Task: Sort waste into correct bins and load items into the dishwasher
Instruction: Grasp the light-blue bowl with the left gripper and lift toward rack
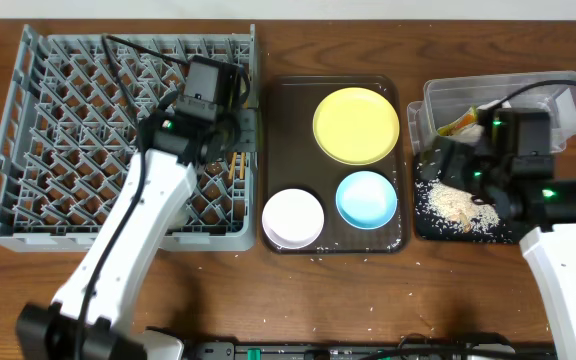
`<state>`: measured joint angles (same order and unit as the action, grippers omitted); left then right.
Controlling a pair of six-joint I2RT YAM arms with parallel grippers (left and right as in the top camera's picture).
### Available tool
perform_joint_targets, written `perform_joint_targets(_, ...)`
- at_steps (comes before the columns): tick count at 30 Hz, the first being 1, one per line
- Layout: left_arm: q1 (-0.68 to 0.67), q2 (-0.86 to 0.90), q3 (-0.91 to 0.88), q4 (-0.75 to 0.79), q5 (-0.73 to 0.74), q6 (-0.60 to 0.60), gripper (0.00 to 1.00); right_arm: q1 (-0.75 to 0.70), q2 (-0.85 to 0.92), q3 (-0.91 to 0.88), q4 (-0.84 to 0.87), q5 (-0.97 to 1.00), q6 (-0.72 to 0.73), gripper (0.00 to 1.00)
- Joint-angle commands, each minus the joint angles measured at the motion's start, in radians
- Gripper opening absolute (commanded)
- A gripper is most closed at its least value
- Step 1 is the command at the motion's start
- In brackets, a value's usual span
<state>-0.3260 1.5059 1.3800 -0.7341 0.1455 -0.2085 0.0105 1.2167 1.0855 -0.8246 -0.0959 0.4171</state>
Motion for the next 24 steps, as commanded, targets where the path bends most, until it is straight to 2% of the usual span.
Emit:
perform_joint_targets(1, -0.064, 0.008, 0.012, -0.005, 0.166, 0.002, 0.61, -0.124, -0.023, 0.006, 0.005, 0.030, 0.077, 0.99)
perform_joint_targets(7, -0.226, 0.117, -0.005, 0.084, 0.154, 0.042, 0.62, -0.185, -0.021, 0.005, -0.010, 0.013, 0.076, 0.99)
perform_joint_targets(13, -0.309, 0.301, -0.005, 0.156, 0.153, 0.057, 0.61, -0.185, -0.021, 0.005, -0.010, 0.013, 0.076, 0.99)
perform_joint_targets(20, -0.355, 0.493, -0.005, 0.205, 0.153, 0.066, 0.48, -0.185, -0.021, 0.005, -0.010, 0.013, 0.076, 0.99)
perform_joint_targets(24, -0.356, 0.548, -0.005, 0.220, 0.153, 0.066, 0.31, -0.185, -0.021, 0.005, -0.010, 0.013, 0.076, 0.99)
